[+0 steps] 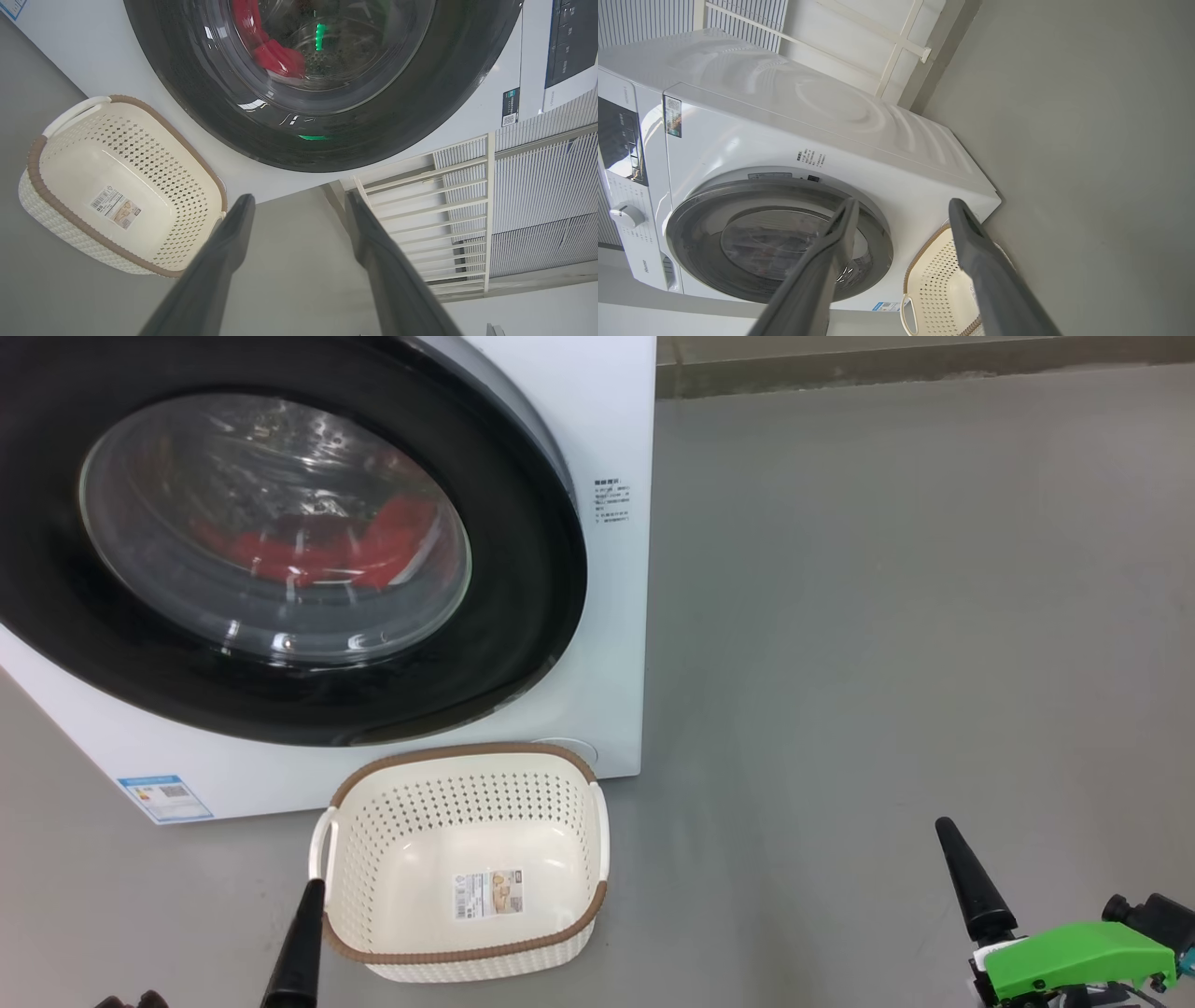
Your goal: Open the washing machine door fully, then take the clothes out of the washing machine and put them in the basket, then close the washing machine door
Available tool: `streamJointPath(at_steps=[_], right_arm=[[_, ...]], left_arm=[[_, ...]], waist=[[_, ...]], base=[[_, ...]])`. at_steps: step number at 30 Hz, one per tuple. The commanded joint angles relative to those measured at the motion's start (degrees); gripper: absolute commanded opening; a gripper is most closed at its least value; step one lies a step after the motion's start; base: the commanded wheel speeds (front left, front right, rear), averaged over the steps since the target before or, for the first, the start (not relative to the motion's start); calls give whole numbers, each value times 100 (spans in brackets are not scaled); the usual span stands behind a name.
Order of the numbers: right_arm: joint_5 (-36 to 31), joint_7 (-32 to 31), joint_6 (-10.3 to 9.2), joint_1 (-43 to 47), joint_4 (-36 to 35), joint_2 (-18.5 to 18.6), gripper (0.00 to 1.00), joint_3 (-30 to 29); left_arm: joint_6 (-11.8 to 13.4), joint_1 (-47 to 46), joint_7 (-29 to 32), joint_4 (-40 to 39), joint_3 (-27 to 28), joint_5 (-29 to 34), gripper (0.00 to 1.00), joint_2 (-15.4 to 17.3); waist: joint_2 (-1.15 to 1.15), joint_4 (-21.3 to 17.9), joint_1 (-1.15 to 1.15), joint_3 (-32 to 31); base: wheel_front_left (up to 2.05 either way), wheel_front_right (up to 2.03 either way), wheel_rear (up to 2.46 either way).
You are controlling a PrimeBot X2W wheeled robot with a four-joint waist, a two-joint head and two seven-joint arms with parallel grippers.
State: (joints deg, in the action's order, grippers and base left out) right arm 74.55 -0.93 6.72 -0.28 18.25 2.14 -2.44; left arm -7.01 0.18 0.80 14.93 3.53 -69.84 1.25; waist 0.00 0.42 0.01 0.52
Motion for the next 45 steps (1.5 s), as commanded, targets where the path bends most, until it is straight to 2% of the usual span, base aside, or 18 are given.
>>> streamJointPath(at_steps=[1,45], right_arm=[[-197,96,26,-83,-179,105,100,89],[-2558,840,52,105,-268,389,100,645]], left_arm=[[-12,-58,-78,-198,74,247,100,78],[67,266,-825,-741,-54,3369,100,119]], waist=[[0,3,-1,4],[0,12,-1,36]], base=[[0,0,0],[0,0,0]])
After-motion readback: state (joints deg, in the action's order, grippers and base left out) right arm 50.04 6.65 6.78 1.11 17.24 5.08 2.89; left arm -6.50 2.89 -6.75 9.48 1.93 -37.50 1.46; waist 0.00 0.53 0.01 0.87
